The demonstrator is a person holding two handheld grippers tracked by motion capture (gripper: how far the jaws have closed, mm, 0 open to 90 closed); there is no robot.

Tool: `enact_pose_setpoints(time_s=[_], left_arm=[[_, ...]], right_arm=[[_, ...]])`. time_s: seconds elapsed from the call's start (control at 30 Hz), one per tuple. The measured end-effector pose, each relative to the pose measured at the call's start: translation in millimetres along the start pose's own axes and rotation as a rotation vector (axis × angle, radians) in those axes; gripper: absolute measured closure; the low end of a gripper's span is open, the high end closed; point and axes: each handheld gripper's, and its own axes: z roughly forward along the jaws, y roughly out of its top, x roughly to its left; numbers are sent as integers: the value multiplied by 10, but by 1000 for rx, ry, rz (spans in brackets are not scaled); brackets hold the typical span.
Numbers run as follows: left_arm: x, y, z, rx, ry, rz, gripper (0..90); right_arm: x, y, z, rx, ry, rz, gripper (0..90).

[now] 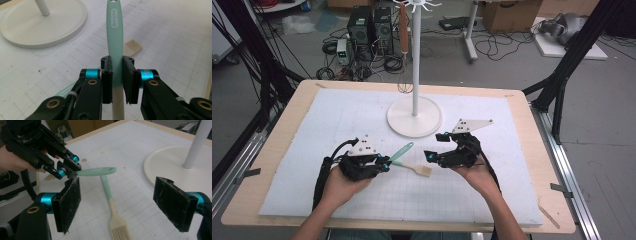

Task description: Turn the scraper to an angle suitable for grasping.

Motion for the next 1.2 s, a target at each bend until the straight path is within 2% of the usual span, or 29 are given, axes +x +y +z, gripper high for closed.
enact_pose_setpoints(time_s=[0.13,0.4,0.77,1.2], left_arm=[[-1,6,-4,-2,-7,1,788],[-14,32,-21,-20,-13,4,789],[-58,84,-20,-33,-33,24,789],[-44,95,-28,-50,-41,16,789]], right_arm=[[3,-7,51,21,15,3,210],[1,4,101,19,31,6,210],[19,18,243,60,71,20,226],[35,85,354,84,103,24,272]])
